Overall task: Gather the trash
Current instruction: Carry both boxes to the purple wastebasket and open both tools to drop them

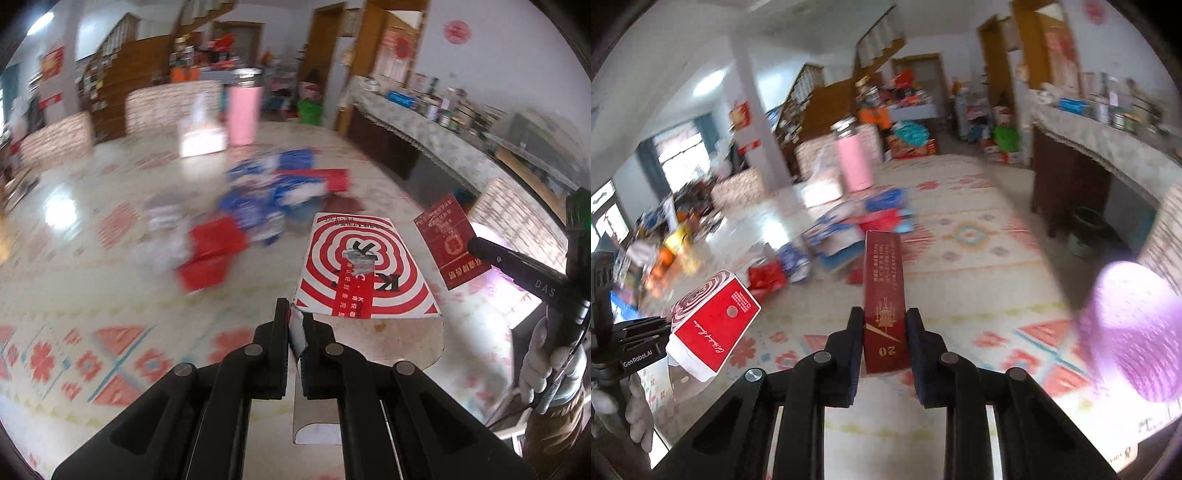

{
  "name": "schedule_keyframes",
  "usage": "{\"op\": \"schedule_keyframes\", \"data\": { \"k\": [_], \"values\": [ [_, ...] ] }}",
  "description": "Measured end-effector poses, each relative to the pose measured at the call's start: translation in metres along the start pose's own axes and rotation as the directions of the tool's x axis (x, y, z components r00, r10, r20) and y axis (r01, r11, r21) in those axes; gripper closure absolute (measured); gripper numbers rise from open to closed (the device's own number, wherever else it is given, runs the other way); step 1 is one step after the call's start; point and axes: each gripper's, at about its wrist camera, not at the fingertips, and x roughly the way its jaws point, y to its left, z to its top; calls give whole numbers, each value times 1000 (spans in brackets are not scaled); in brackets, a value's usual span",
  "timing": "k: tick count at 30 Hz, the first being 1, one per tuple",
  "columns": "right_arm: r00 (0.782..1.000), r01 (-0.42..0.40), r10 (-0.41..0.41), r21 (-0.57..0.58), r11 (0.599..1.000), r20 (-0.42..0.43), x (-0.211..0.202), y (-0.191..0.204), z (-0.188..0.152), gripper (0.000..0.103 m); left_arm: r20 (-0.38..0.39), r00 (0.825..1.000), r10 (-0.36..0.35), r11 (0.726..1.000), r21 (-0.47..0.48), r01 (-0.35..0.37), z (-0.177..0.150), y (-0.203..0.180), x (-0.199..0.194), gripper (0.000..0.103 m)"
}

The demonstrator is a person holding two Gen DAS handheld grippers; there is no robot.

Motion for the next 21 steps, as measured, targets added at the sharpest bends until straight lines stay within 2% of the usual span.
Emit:
{"op": "schedule_keyframes", "data": {
  "k": [3, 5, 10, 15, 21],
  "values": [
    [998, 46, -49, 70, 996, 43, -26, -35, -3, 78, -7, 999, -47, 997, 57, 47, 16, -36, 12, 99],
    [991, 103, -111, 108, 989, 75, -44, -60, -7, 78, -9, 997, -76, 992, 102, 77, 30, -67, 24, 99],
    [963, 222, -245, 186, 957, 114, -79, -111, -12, 78, -43, 989, -144, 975, 168, 149, 57, -133, 58, 99],
    [938, 292, -328, 249, 923, 115, -103, -155, -19, 78, -106, 967, -230, 946, 209, 248, 79, -200, 95, 99],
    [925, 319, -367, 324, 891, 95, -117, -201, -27, 78, -187, 936, -297, 911, 239, 336, 92, -268, 136, 99]
  ]
}}
